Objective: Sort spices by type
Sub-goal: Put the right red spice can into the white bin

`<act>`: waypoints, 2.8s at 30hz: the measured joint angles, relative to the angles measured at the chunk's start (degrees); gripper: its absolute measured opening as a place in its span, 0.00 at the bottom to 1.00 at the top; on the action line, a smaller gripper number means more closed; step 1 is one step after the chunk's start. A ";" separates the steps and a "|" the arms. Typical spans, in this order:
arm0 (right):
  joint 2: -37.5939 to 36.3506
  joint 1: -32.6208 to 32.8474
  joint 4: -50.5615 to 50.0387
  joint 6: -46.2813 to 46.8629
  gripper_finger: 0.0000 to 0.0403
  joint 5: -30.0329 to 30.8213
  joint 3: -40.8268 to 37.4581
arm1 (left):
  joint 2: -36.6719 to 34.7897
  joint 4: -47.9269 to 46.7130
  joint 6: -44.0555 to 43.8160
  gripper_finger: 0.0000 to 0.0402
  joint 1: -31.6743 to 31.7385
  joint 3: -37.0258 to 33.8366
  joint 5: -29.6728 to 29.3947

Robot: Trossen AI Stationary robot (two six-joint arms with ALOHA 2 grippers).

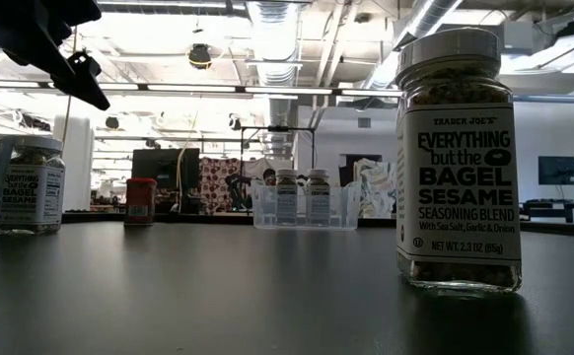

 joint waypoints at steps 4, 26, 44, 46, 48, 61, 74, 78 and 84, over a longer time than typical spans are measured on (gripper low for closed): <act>0.00 0.00 0.14 1.32 0.67 0.00 0.00 | 0.00 0.00 0.01 0.88 -0.01 0.00 -0.01; 0.00 0.00 0.65 -1.51 0.67 2.61 0.00 | 0.00 0.00 0.00 0.88 -0.02 0.00 0.00; 0.00 0.00 -0.07 -0.02 0.67 2.54 0.00 | 0.00 0.00 0.00 0.88 -0.02 0.00 0.00; 0.00 0.00 -0.12 0.43 0.67 2.01 0.00 | 0.00 0.00 0.00 0.88 -0.02 0.00 0.00; 0.00 0.00 -0.07 0.46 0.67 1.77 0.00 | 0.00 0.00 0.00 0.88 -0.01 0.00 0.00; 0.00 0.00 -0.07 0.62 0.67 1.75 0.00 | 0.01 0.01 0.00 0.88 0.00 0.00 0.00; 0.00 0.00 0.03 1.30 0.67 2.59 0.00 | 0.02 0.02 0.00 0.88 -0.01 0.00 0.00; 0.00 0.00 -0.04 1.90 0.67 2.60 0.00 | 0.00 0.02 0.00 0.88 0.00 0.00 0.00; 0.00 0.00 -0.02 1.64 0.67 2.64 0.00 | 0.00 0.02 0.00 0.88 -0.02 0.00 0.00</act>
